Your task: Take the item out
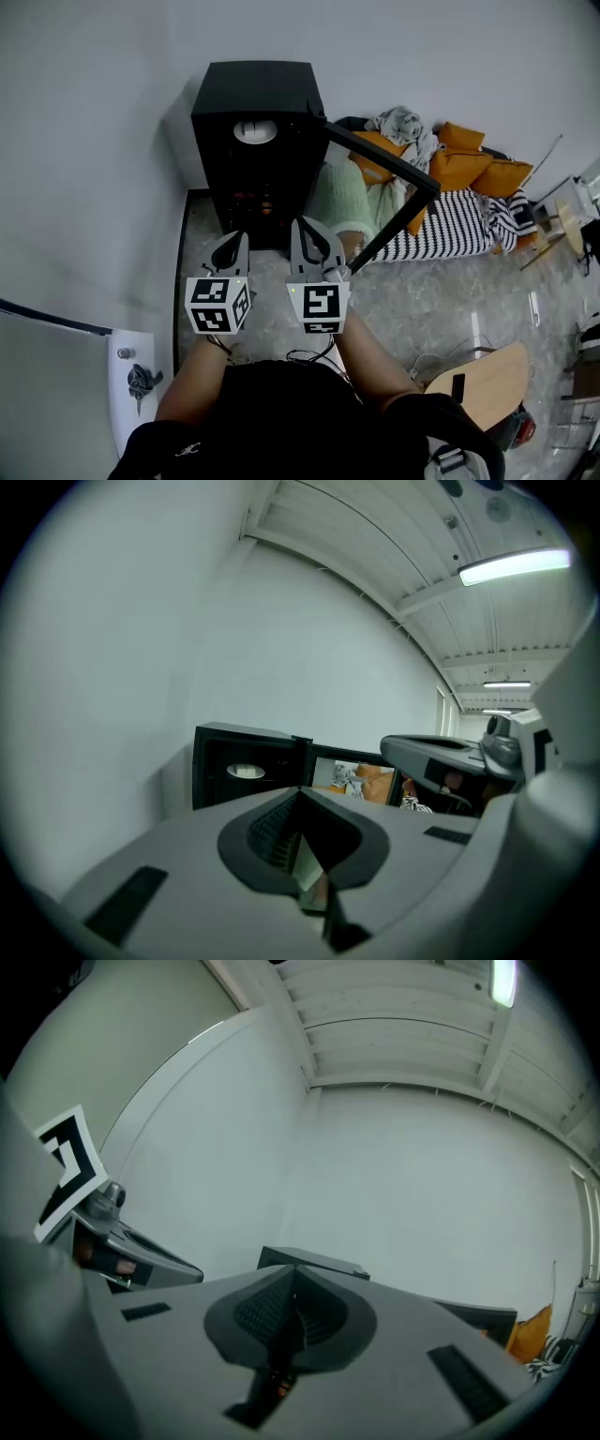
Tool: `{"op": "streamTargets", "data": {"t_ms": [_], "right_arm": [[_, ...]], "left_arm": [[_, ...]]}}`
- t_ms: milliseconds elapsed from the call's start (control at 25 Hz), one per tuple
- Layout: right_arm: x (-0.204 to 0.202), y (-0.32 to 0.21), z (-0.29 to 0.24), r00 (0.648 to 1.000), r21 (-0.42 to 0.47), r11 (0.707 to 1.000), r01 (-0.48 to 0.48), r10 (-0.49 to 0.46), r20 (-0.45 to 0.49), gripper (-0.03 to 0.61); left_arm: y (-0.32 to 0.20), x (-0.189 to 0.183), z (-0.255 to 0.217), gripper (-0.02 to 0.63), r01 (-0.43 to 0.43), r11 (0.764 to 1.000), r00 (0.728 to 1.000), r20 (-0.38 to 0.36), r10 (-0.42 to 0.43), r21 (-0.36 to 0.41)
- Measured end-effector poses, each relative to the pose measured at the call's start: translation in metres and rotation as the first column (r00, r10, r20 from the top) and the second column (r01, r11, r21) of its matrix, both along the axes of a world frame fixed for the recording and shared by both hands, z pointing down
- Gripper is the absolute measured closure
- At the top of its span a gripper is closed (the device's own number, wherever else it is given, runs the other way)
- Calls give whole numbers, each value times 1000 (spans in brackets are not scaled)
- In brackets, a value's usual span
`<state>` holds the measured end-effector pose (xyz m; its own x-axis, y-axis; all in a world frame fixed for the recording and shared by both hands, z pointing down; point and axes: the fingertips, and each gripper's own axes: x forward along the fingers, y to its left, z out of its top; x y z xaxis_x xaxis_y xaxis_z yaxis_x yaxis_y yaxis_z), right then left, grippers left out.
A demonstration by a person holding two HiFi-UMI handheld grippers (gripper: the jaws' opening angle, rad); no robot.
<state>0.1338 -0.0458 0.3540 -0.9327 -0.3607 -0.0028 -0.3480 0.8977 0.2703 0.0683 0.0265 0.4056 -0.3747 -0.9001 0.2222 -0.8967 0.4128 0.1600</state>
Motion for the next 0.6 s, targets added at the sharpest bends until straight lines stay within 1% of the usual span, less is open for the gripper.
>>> {"op": "streamTargets", "data": {"t_ms": [120,280,600], "right_arm": [[-6,2,1,1000,-9,1000,0,0,-10,572],[-15,6,-1,1000,-43,999,3,-3,-3,572],[-43,12,5,999,-60,997,-44,43,-11,572]], "left_arm": [[3,-7,-1,606,1,1000,1000,-8,-1,7],[9,-17,2,606,-5,1000,1000,-28,5,17],[20,-50,5,606,-32,999,999,-31,33,27]]}}
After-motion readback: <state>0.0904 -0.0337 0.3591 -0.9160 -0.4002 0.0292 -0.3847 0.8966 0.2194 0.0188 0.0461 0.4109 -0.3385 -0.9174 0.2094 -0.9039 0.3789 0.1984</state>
